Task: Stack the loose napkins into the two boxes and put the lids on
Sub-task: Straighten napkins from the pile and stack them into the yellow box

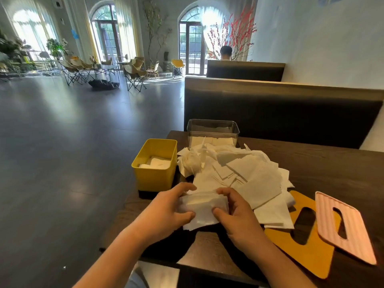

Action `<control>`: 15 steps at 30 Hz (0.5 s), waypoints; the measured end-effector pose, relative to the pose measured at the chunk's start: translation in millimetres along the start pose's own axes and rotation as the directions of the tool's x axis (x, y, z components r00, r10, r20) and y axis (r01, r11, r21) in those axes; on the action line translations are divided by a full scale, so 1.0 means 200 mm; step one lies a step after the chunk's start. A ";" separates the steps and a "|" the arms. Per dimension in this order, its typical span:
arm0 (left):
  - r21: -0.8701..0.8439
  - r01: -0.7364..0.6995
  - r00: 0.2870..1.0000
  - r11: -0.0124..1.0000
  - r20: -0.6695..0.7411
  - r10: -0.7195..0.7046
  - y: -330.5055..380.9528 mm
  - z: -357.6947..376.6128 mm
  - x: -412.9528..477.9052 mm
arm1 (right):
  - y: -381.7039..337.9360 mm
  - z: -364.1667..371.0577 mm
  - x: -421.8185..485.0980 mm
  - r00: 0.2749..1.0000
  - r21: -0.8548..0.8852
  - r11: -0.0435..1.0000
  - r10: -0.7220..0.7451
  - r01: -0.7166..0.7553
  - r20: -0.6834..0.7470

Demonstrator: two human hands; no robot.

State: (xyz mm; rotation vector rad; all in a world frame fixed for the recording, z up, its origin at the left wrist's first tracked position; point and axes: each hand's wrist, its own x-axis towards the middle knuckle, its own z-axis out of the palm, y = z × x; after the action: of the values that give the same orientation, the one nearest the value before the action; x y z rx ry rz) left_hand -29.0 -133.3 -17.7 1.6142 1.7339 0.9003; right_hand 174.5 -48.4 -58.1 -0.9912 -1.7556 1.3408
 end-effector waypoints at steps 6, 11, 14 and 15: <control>-0.246 -0.014 0.998 0.969 -0.063 -0.002 -0.02 0.20 -0.07 | -0.03 -0.01 -0.06 0.996 -0.010 1.000 0.001 0.000 0.090; -0.254 -0.038 0.997 0.966 -0.069 0.021 0.00 0.24 -0.04 | 0.00 -0.02 -0.04 0.999 0.004 0.999 0.036 -0.036 0.024; -0.130 -0.064 0.989 0.990 -0.144 0.045 -0.02 0.24 -0.03 | 0.02 0.00 -0.05 0.999 -0.072 0.997 -0.019 0.016 -0.040; -0.134 -0.067 0.985 0.989 -0.168 0.044 -0.03 0.24 -0.03 | 0.02 0.00 -0.06 0.997 -0.098 0.994 -0.050 0.044 -0.058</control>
State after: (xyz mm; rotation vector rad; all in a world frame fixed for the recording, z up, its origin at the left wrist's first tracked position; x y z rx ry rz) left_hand 6.7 -135.8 -50.5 1.5408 1.6999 1.1848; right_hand 180.5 -57.2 -63.5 -1.0261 -1.8006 1.1943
